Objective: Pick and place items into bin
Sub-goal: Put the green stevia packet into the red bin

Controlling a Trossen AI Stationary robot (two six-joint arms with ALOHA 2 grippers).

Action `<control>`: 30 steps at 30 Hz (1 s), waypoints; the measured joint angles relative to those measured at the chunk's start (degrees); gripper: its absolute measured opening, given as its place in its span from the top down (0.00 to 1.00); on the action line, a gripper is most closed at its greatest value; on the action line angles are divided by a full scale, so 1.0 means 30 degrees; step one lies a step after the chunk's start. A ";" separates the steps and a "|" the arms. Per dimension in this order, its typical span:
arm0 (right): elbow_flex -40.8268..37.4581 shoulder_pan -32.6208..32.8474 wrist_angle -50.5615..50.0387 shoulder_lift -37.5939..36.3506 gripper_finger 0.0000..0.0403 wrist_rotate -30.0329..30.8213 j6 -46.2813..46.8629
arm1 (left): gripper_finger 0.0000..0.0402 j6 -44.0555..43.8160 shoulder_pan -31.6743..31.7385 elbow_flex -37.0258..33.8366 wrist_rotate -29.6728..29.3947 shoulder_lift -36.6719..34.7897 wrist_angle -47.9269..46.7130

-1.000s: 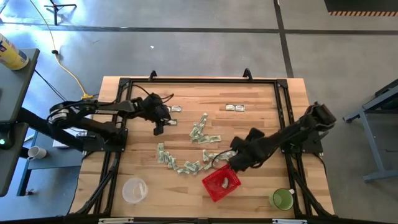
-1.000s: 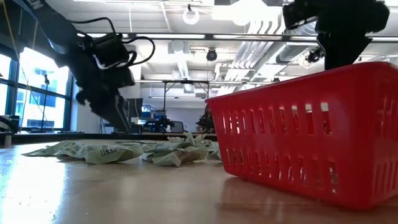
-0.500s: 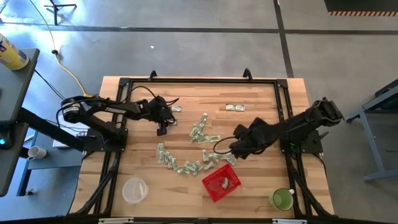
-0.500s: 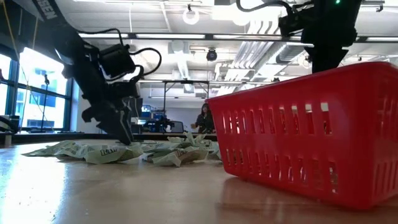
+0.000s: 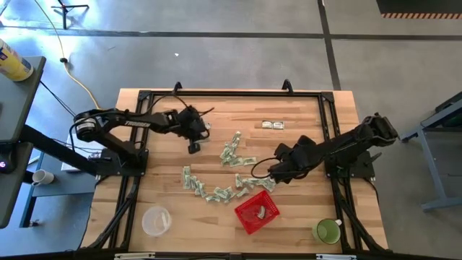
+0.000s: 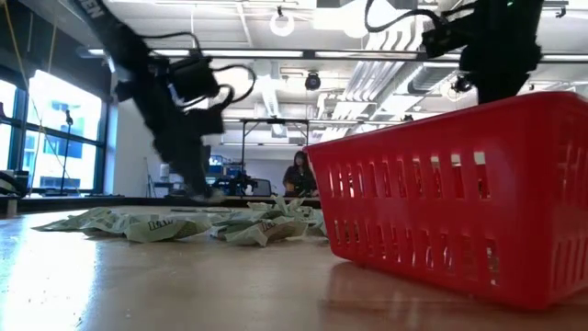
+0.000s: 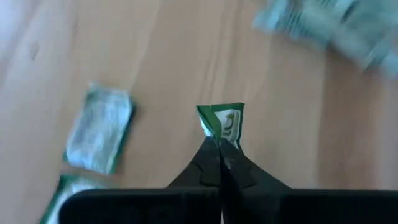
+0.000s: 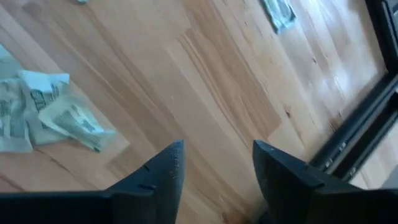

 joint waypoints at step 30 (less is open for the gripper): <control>-0.8480 0.2136 0.6662 -0.9650 0.91 0.0954 0.2999 | 0.95 -0.8753 -1.0684 0.8499 -0.3135 0.1106 0.0035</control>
